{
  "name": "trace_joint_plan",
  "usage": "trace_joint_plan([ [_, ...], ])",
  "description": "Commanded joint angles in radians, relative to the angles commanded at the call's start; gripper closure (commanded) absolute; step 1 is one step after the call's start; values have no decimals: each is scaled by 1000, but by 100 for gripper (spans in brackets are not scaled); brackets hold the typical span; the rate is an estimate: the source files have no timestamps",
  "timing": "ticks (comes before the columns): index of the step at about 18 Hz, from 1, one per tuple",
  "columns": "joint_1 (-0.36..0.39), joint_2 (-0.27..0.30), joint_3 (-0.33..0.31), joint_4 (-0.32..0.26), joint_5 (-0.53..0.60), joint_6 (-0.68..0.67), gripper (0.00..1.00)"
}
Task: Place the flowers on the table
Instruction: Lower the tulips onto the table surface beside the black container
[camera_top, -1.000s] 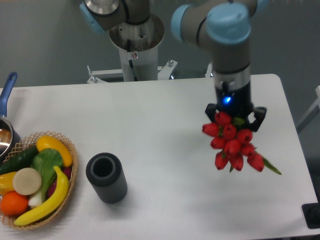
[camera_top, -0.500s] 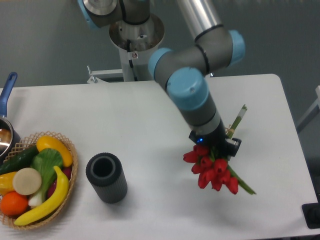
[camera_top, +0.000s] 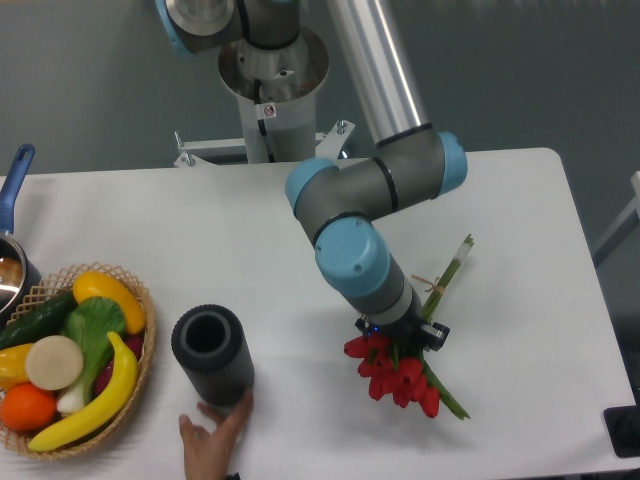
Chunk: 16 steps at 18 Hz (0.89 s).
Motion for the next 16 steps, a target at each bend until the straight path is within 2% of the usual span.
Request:
trace_joint_plan([
  [2, 0, -6, 3, 0, -5, 2, 54],
  [3, -2, -12, 2, 0, -5, 2, 49],
  [4, -2, -18, 2, 0, -5, 3, 42],
  [5, -2, -22, 2, 2, -3, 11, 27],
  [6, -2, -23, 2, 5, -3, 11, 18],
  [9, -2, -25, 2, 24, -5, 12, 10],
  [10, 0, -23, -2, 31, -3, 12, 4],
  [12, 0, -8, -9, 31, -8, 14, 1],
  [16, 38, 70, -32, 28, -83, 78, 0],
])
